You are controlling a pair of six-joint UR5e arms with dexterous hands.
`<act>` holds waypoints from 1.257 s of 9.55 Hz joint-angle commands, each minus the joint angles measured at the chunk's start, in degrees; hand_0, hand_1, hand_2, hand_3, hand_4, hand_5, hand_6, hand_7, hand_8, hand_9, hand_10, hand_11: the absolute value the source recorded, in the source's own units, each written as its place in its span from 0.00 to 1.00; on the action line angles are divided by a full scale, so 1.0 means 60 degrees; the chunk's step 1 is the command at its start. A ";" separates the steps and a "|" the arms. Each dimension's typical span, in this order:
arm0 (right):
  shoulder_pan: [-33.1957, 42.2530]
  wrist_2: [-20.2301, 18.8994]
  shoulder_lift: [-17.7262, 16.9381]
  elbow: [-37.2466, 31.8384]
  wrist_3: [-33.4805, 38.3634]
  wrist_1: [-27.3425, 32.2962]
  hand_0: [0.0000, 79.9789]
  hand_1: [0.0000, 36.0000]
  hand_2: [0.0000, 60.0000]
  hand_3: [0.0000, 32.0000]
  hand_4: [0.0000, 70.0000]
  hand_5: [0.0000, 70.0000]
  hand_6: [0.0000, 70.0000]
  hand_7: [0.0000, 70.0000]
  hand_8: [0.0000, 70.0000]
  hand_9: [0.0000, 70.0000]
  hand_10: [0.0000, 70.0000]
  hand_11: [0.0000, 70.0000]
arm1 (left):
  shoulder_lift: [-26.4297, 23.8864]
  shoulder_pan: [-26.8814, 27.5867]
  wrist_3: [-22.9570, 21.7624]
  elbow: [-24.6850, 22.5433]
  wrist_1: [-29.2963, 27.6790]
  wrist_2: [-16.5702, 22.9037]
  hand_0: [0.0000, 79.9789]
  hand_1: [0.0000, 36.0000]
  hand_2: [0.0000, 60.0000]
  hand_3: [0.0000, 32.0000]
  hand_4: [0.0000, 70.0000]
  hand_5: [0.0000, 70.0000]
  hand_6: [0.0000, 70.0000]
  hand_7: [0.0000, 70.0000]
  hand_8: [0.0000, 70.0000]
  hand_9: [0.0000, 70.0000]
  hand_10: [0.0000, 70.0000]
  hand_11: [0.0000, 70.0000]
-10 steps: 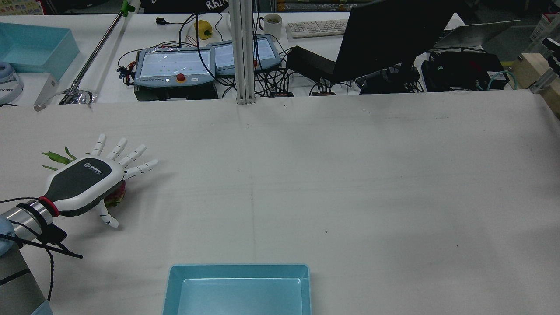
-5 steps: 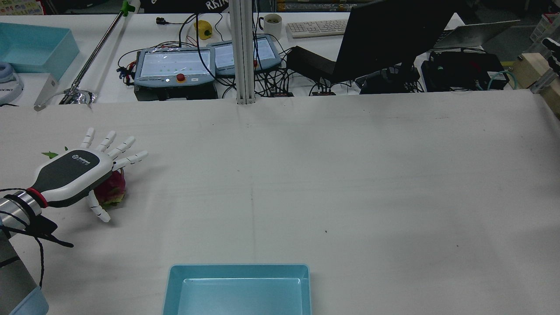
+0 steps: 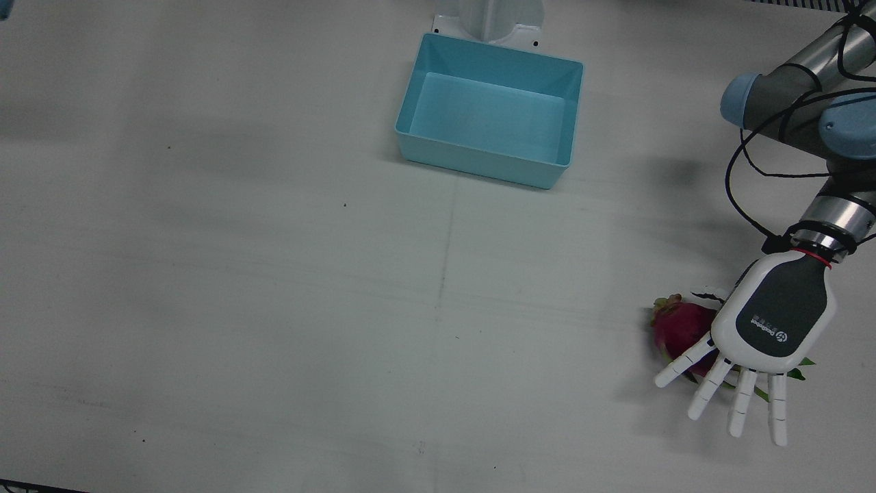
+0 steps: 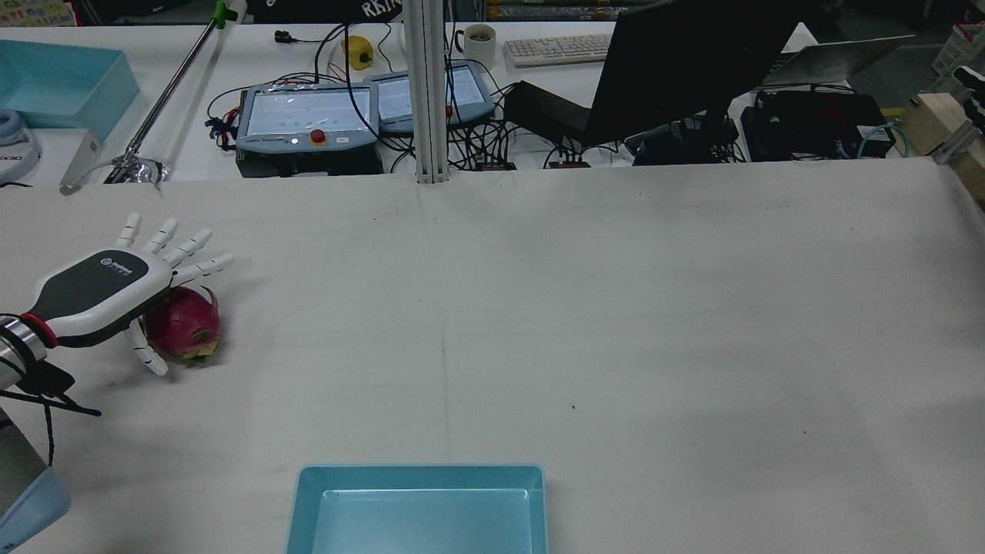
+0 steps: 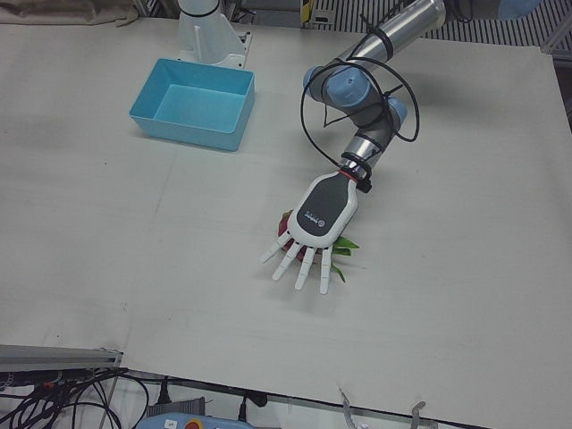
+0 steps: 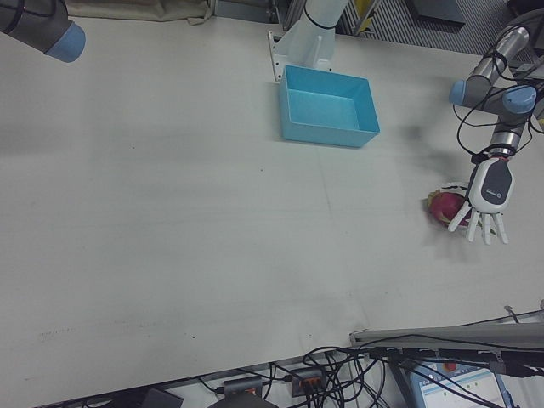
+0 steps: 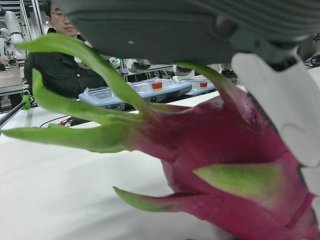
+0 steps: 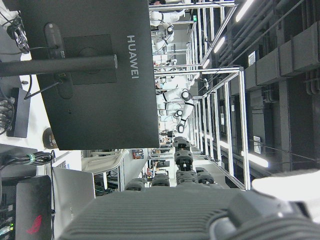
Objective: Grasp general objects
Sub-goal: 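Close the left hand's fingers to grasp the dragon fruit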
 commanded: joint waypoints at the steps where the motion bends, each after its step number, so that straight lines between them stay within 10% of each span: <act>1: 0.0000 0.0000 -0.0003 0.0000 0.0000 0.0000 0.00 0.00 0.00 0.00 0.00 0.00 0.00 0.00 0.00 0.00 0.00 0.00 | -0.0015 0.0009 0.0063 0.0201 -0.0145 0.0023 0.61 0.57 0.29 1.00 0.00 0.00 0.00 0.00 0.00 0.00 0.00 0.00; 4: 0.0000 0.0000 -0.0003 0.0000 0.0000 0.0000 0.00 0.00 0.00 0.00 0.00 0.00 0.00 0.00 0.00 0.00 0.00 0.00 | -0.0058 0.0009 0.0748 0.0201 -0.0247 -0.0006 0.62 0.60 0.32 1.00 0.00 0.00 0.00 0.00 0.00 0.00 0.00 0.00; 5: 0.0000 0.0000 -0.0003 0.0000 0.0000 0.0000 0.00 0.00 0.00 0.00 0.00 0.00 0.00 0.00 0.00 0.00 0.00 0.00 | -0.0044 0.0009 0.0839 0.0201 -0.0349 -0.0050 0.62 0.60 0.34 0.85 0.00 0.00 0.00 0.00 0.03 0.00 0.00 0.00; 6: 0.0000 0.0000 -0.0003 0.0000 0.0000 0.0000 0.00 0.00 0.00 0.00 0.00 0.00 0.00 0.00 0.00 0.00 0.00 0.00 | -0.0044 0.0009 0.0840 0.0201 -0.0350 -0.0050 0.61 0.55 0.37 0.19 0.01 0.00 0.00 0.09 0.08 0.00 0.00 0.00; 7: 0.0000 0.0000 0.0011 0.0000 0.0000 0.0000 0.00 0.00 0.00 0.00 0.00 0.00 0.00 0.00 0.00 0.00 0.00 0.00 | -0.0058 0.0024 0.0854 0.0215 -0.0364 -0.0050 0.61 0.49 0.45 0.00 0.25 0.10 0.04 0.33 0.14 0.05 0.00 0.00; 12: 0.0000 0.0000 -0.0003 0.0000 0.0000 0.0000 0.00 0.00 0.00 0.00 0.00 0.00 0.00 0.00 0.00 0.00 0.00 0.00 | -0.0073 0.0038 0.0811 0.0553 -0.0599 -0.0050 0.60 0.33 0.52 0.00 0.98 0.52 0.32 0.72 0.35 0.41 0.30 0.44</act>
